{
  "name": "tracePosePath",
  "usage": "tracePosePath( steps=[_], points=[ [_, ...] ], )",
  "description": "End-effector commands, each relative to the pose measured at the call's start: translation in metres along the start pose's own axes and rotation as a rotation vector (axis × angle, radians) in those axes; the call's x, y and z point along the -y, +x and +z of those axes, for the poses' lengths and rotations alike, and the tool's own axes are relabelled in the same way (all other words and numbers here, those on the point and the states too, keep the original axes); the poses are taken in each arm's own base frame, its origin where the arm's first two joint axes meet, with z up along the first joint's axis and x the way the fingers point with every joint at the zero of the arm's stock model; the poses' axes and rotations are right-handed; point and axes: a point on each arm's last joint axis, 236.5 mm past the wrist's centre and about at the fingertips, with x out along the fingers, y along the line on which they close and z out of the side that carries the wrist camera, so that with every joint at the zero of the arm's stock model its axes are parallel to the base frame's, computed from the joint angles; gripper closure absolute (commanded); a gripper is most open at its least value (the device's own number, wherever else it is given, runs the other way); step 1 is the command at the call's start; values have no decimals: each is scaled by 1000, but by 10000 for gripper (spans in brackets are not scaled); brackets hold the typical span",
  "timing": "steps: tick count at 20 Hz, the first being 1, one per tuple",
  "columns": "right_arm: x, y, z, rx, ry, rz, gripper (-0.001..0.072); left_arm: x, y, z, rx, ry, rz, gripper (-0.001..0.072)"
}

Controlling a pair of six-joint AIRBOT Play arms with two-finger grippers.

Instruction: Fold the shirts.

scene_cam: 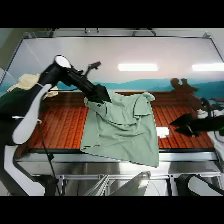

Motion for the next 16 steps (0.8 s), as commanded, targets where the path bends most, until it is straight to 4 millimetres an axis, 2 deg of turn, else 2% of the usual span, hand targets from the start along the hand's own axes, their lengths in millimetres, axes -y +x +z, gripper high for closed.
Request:
tracePosePath(
  steps=[1,4,5,6,8,11,12,13,15,16],
  points=[
    [37,37,-39,-65,89,-84,164,-26,45,-10,-189,28,165,-13],
    [35,63,-54,-133,54,-107,165,-38,55,-7,-220,47,240,-13],
    [30,72,-57,-153,46,-102,165,-43,56,-9,-230,39,259,-10],
    [25,82,-59,-168,44,-92,166,-52,55,-12,-242,30,287,25],
    [10,101,-64,-198,14,-45,183,-62,55,-15,-260,15,320,28],
    [-13,115,-65,-207,-21,50,594,-60,60,-10,-239,21,307,301],
    [-20,115,-62,-193,-30,81,638,-51,64,-8,-230,34,271,475],
    [-27,113,-59,-190,-43,101,693,-37,66,-5,-218,64,204,684],
    [-41,100,-50,-203,-91,135,693,3,60,10,-135,98,37,683],
    [-49,87,-39,-197,-111,142,693,24,48,20,-76,115,-39,683]
  ],
)
